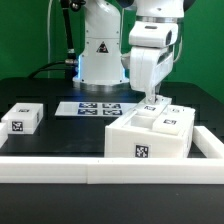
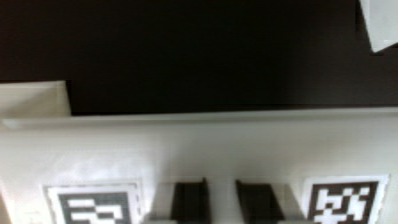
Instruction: Assemble cabinet
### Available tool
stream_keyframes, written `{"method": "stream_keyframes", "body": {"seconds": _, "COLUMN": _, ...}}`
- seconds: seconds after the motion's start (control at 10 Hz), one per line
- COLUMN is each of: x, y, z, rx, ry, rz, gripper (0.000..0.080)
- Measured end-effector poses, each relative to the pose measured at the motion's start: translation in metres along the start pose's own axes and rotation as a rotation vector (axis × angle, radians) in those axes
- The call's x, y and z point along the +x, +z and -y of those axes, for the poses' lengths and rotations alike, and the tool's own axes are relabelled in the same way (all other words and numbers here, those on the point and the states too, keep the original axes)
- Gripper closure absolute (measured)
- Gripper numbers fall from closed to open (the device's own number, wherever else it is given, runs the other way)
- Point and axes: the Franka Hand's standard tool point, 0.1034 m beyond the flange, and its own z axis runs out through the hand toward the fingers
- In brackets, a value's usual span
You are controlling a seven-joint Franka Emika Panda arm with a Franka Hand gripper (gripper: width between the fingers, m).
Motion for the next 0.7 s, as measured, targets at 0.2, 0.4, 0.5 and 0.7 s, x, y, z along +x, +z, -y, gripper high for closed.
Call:
{"method": "stream_keyframes", "body": {"seconds": 0.2, "x": 0.0, "y": 0.0002, "z": 0.0001, "rx": 0.0, "ry": 0.0, "rz": -0.001, "gripper": 0.0729}}
{"method": "stream_keyframes", "body": {"seconds": 0.4, "x": -0.0031, "y": 0.0016, "z": -0.0002, "rx": -0.021, "ry": -0.074, "rz": -0.023, "gripper": 0.0729}}
{"method": "stream_keyframes", "body": {"seconds": 0.5, "x": -0.0047, "y": 0.0021, "z": 0.0003, "rx": -0.022, "ry": -0.08, "rz": -0.023, "gripper": 0.0729}}
{"method": "stream_keyframes", "body": {"seconds": 0.7, "x": -0.0093, "y": 0.0055, "z": -0.0038, "rx": -0.017, "ry": -0.099, "rz": -0.022, "gripper": 0.0729}}
